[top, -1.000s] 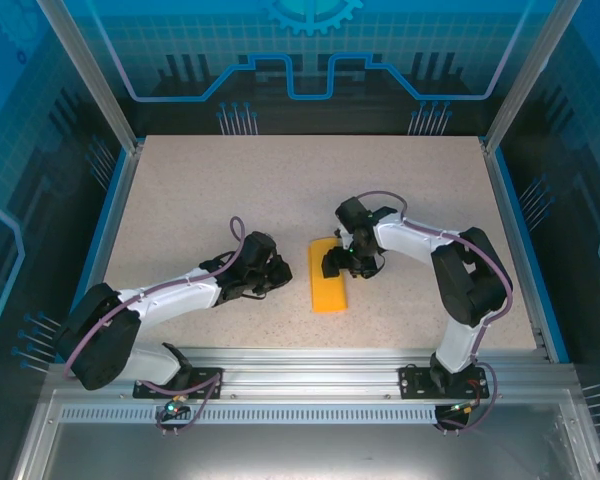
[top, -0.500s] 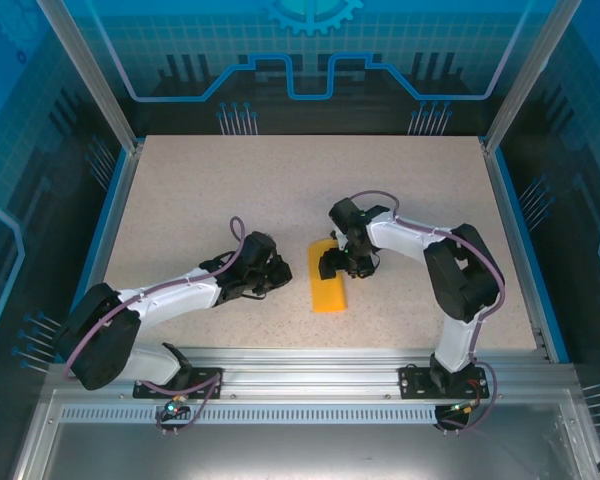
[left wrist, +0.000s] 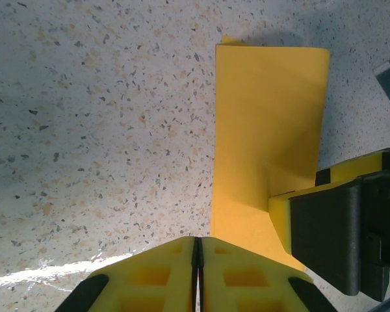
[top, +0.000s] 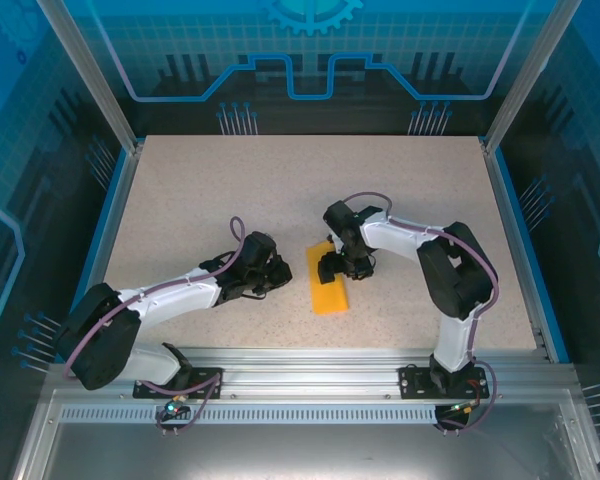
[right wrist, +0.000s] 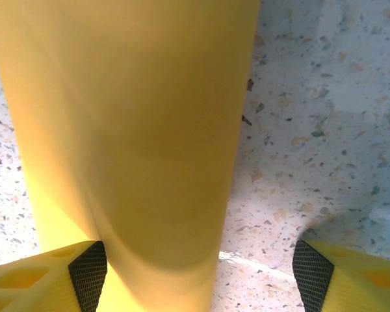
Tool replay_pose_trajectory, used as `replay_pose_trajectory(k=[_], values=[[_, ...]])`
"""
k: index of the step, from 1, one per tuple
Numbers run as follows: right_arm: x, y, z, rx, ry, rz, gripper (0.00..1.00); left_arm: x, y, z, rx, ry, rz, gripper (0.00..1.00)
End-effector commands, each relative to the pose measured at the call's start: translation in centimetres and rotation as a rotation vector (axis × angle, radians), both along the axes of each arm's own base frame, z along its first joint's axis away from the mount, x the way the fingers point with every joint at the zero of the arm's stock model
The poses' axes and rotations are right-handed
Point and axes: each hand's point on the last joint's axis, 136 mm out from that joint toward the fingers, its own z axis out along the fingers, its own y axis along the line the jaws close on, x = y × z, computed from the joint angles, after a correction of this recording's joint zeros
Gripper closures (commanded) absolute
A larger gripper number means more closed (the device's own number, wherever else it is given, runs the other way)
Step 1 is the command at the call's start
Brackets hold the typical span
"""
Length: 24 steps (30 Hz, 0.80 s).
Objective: Fold a paper plane with a square sheet of paper (pick it up from the middle)
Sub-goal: Fold the square sheet of paper in half at the center of the table.
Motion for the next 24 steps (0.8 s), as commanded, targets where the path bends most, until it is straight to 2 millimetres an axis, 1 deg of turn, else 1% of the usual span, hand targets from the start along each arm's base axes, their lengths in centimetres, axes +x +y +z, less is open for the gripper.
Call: replay_pose_trajectory(k=[1, 10, 17, 24], values=[[0.2, -0.2, 0.0, -0.025, 0.013, -0.012, 0.21, 0.3, -0.7, 0.9, -0.006, -0.011, -0.023, 0.87], [0.7, 0.0, 0.5, 0.039, 0.016, -0.057, 0.21, 0.4, -0.9, 1.0, -0.011, -0.013, -0.026, 0.82], [0.2, -0.3, -0.2, 0.021, 0.033, -0.048, 0.21, 0.5, -1.0, 1.0, -0.013, -0.009, -0.024, 0.80], [0.0, -1.4, -1.1, -0.059, 0.039, -0.044, 0.21, 0.5, -0.9, 1.0, -0.014, -0.011, -0.016, 0.80]])
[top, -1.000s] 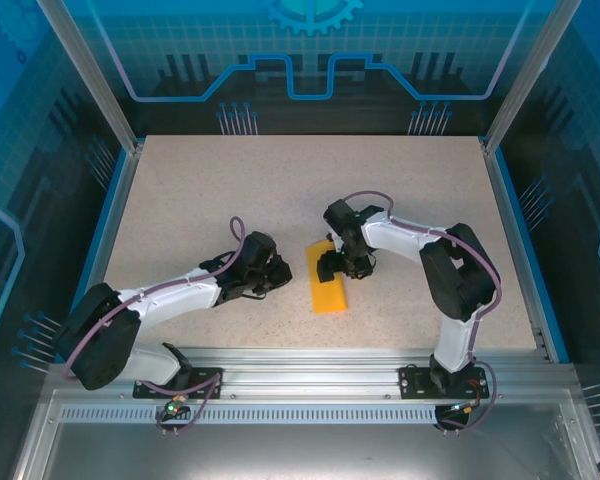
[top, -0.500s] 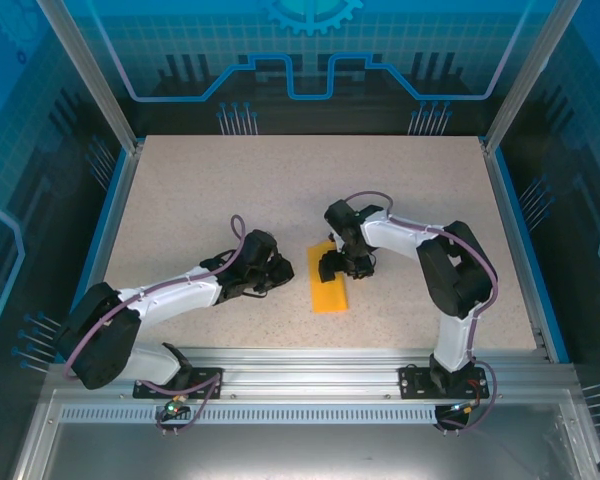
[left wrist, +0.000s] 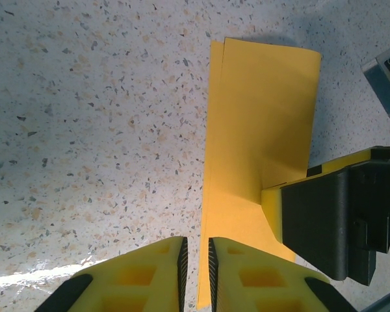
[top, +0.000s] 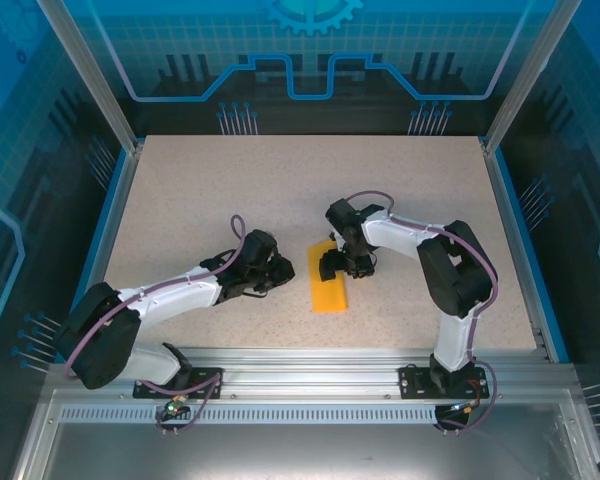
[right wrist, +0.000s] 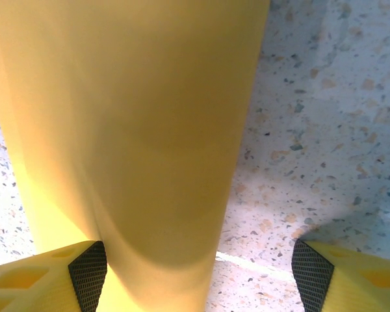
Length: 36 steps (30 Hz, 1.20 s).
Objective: Fold a paper plane with a square sheet of paper (pick it up from the middle)
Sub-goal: Fold the square sheet of paper in half at the center of the table, then hold the square sheet of paper at the center of the table.
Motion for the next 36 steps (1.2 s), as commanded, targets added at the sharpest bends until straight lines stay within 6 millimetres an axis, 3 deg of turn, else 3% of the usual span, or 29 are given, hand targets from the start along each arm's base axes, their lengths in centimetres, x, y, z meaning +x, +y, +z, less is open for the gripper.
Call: replay_pose_trajectory(k=[1, 7, 13, 21, 26, 36], values=[[-0.6, -1.3, -1.1, -0.080, 0.035, -0.012, 0.21, 0.2, -0.6, 0.7, -0.007, -0.007, -0.014, 0.80], [-1.0, -1.8, -1.7, -0.116, 0.046, -0.024, 0.22, 0.2, -0.2, 0.6, 0.001, -0.006, 0.007, 0.80], [-1.2, -1.5, -1.8, -0.097, 0.048, -0.017, 0.22, 0.1, 1.5, 0.6, 0.030, -0.015, 0.089, 0.80], [-1.4, -1.1, -1.4, -0.060, 0.031, 0.053, 0.22, -1.5, 8.2, 0.0, 0.222, 0.018, 0.338, 0.73], [-1.1, -1.0, -0.7, -0.027, 0.022, 0.048, 0.20, -2.5, 11.0, 0.5, 0.285, 0.017, 0.427, 0.70], [-1.1, -0.9, -0.5, 0.009, 0.026, 0.056, 0.19, -2.4, 11.5, 1.0, 0.259, -0.015, 0.435, 0.66]])
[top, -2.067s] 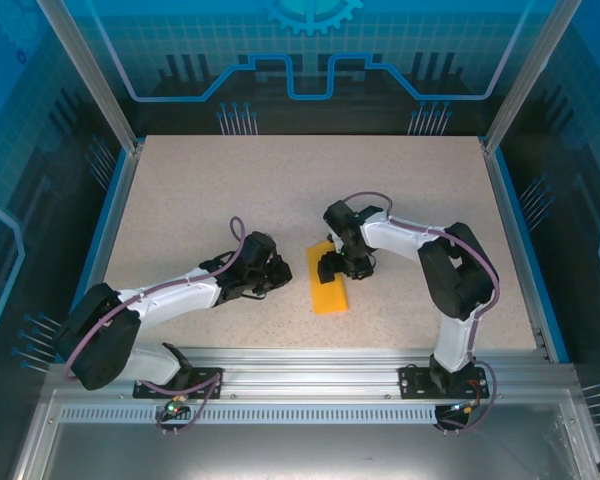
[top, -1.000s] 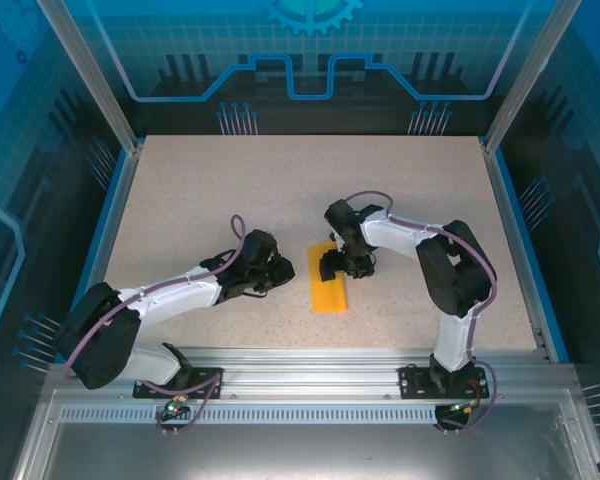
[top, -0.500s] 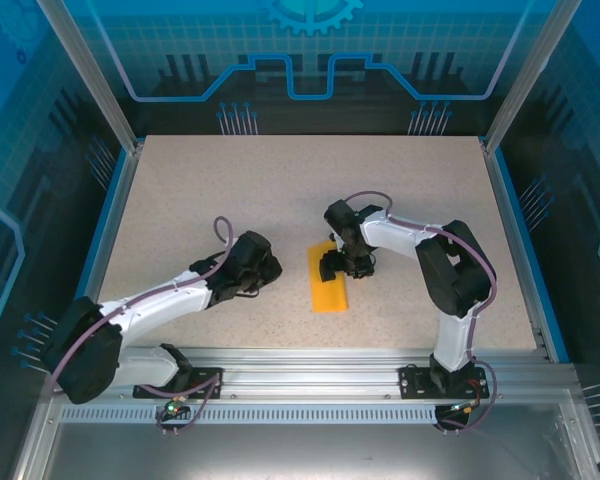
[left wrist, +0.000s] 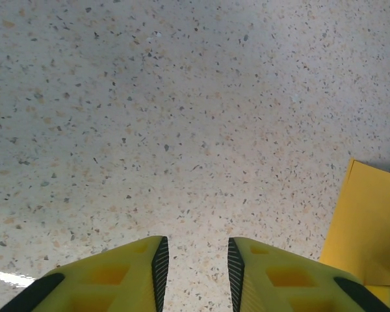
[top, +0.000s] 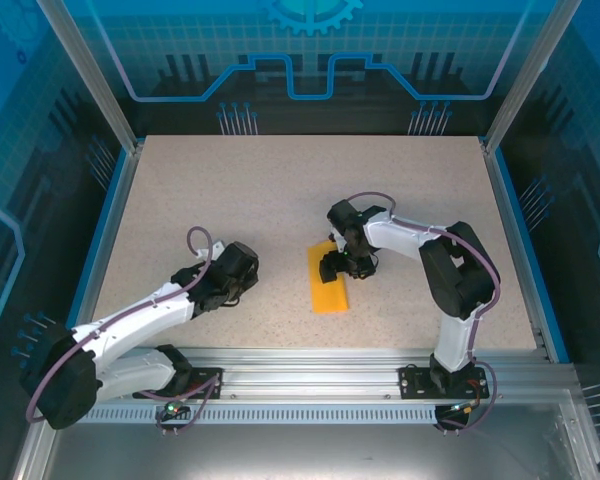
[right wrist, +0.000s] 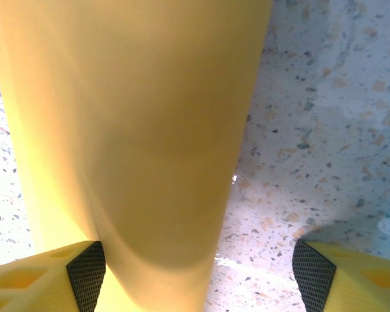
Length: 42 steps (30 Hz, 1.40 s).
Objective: Fold a paper plane with a square sheet of paper (pick it up from the middle)
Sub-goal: Hold the square sheet of paper at the center of the table.
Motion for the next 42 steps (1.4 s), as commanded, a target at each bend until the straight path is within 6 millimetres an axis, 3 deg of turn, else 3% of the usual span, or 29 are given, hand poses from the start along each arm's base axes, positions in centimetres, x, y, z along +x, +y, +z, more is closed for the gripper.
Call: replay_pose_trajectory(k=[1, 9, 17, 25, 42], values=[[-0.9, -0.7, -0.7, -0.007, 0.044, 0.008, 0.19, -0.1, 0.7, -0.1, 0.021, -0.006, 0.013, 0.66], [-1.1, -1.2, -1.6, -0.054, 0.068, 0.013, 0.19, 0.5, -0.6, 0.0, -0.005, -0.006, -0.038, 0.66], [-0.3, -3.1, -0.8, -0.158, 0.017, -0.022, 0.22, 0.6, -1.0, -0.1, -0.006, 0.001, -0.053, 0.66], [-0.8, -0.9, -0.6, -0.042, 0.042, 0.007, 0.21, 0.6, -1.3, -0.1, -0.016, 0.004, -0.062, 0.65], [-0.8, 0.8, -0.7, -0.021, 0.067, -0.006, 0.18, 1.3, -3.1, 0.0, -0.044, 0.017, -0.127, 0.65]])
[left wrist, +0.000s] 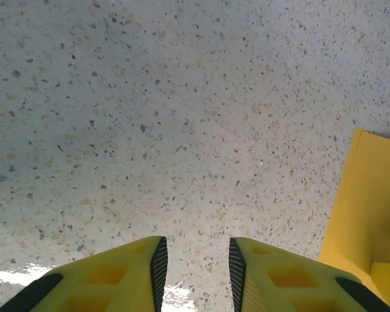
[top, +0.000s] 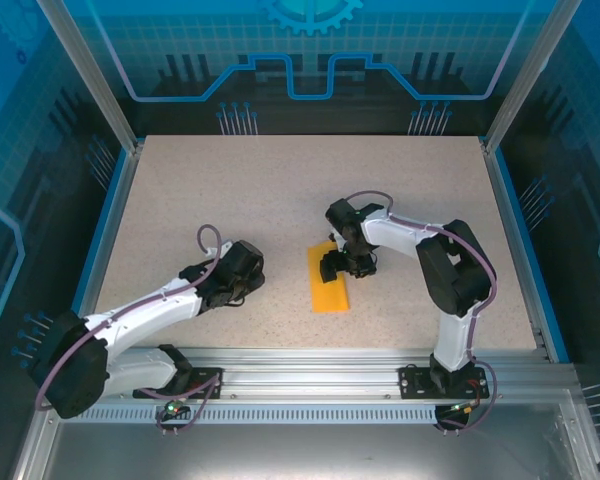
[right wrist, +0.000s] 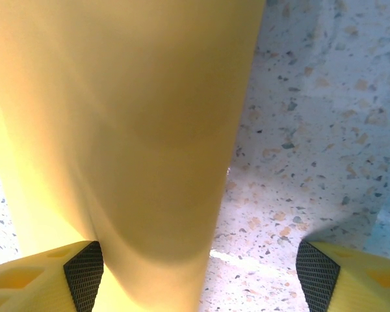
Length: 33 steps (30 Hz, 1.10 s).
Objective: Fold a paper plane with a square sheet of paper (pick it up from the middle)
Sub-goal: Hold the square sheet of paper at the center of the table.
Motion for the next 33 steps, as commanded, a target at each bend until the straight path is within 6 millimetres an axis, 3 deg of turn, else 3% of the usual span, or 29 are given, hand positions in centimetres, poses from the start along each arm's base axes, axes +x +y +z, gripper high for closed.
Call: replay_pose_trajectory(k=[1, 9, 14, 18, 24, 29, 33], values=[[-0.8, 1.1, -0.6, 0.026, 0.047, -0.004, 0.18, 1.1, -1.2, 1.3, -0.031, -0.024, -0.036, 0.65], [-0.2, 1.8, 1.1, 0.092, 0.018, -0.015, 0.17, 1.1, -1.7, 1.2, -0.042, -0.021, -0.051, 0.65], [-0.6, 1.7, 0.7, 0.086, 0.033, 0.006, 0.17, 1.2, -1.9, 1.3, -0.047, -0.018, -0.059, 0.65], [-0.7, 0.4, -0.2, 0.010, 0.039, 0.004, 0.17, 1.3, -2.2, 1.2, -0.054, -0.017, -0.068, 0.65], [-0.9, 0.1, -1.2, -0.012, 0.056, 0.007, 0.17, 1.6, -3.4, 1.1, -0.092, -0.021, -0.110, 0.66], [-0.7, 1.2, -1.2, 0.034, 0.064, -0.017, 0.17, 1.7, -4.3, 1.2, -0.117, -0.020, -0.139, 0.66], [-0.6, 0.3, -1.8, -0.031, 0.070, -0.008, 0.17, 1.8, -5.0, 1.3, -0.136, -0.016, -0.167, 0.66]])
